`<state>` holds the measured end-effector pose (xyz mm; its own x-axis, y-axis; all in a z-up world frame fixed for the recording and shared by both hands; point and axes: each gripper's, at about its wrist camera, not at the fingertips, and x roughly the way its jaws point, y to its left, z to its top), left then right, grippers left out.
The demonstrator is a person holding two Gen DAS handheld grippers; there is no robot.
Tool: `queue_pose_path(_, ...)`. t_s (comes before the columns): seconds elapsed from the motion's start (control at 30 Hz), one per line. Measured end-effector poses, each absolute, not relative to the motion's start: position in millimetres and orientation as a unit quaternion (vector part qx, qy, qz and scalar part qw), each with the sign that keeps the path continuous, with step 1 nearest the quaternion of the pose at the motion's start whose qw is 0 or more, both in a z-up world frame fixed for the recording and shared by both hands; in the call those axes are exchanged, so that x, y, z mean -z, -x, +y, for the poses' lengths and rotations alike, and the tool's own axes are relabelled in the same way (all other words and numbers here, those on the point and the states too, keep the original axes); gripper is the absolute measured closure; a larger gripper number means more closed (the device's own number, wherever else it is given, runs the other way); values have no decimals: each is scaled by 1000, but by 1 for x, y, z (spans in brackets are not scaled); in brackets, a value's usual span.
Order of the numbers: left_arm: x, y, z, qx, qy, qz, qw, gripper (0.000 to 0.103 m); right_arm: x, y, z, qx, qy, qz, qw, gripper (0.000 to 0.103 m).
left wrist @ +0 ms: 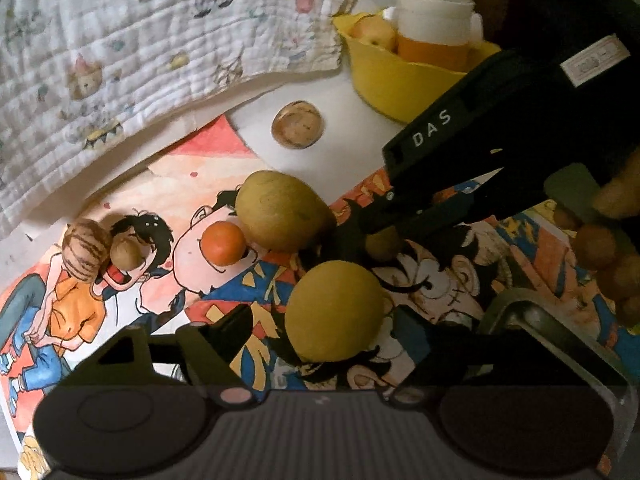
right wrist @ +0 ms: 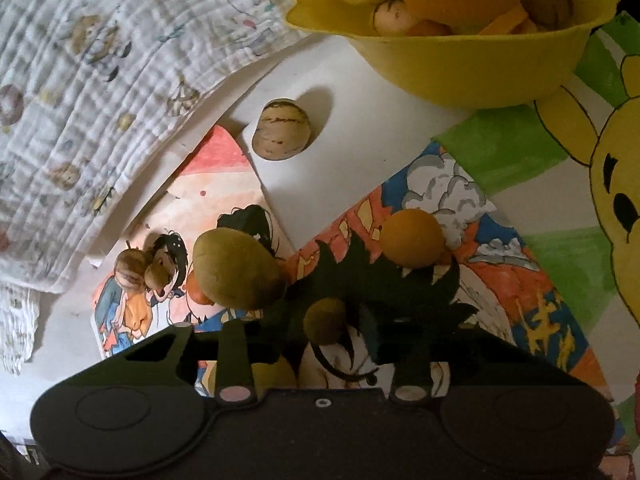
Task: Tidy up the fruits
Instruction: 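Grasp a small brown round fruit with the right tool while the left tool grasps a yellow pear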
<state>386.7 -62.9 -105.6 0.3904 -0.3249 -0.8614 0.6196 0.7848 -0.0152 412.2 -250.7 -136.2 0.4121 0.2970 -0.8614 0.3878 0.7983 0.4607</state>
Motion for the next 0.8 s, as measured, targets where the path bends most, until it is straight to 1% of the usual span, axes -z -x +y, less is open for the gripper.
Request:
queue_pose_path(0.03,106,-389,-63,288,-154,473,818,26,137,-414,-250,29,-318,543,777,70)
queue_pose_path(0.13,109,-393,-64,294,-148,480,813,29,139,-417,-248,30,-310,548,776,73)
queue_pose_path(0.2,112,-395,-65,302,-149,484,808,36,141,-418,-246,31,-307,553,774,74)
queue_pose_path(0.27,113,-395,-67,305,-151,487,804,39,142,-418,-246,31,-307,556,772,74)
queue_pose_path(0.8,116,-398,-67,298,-137,503,799,42,143,-418,-239,14,-286,553,782,76)
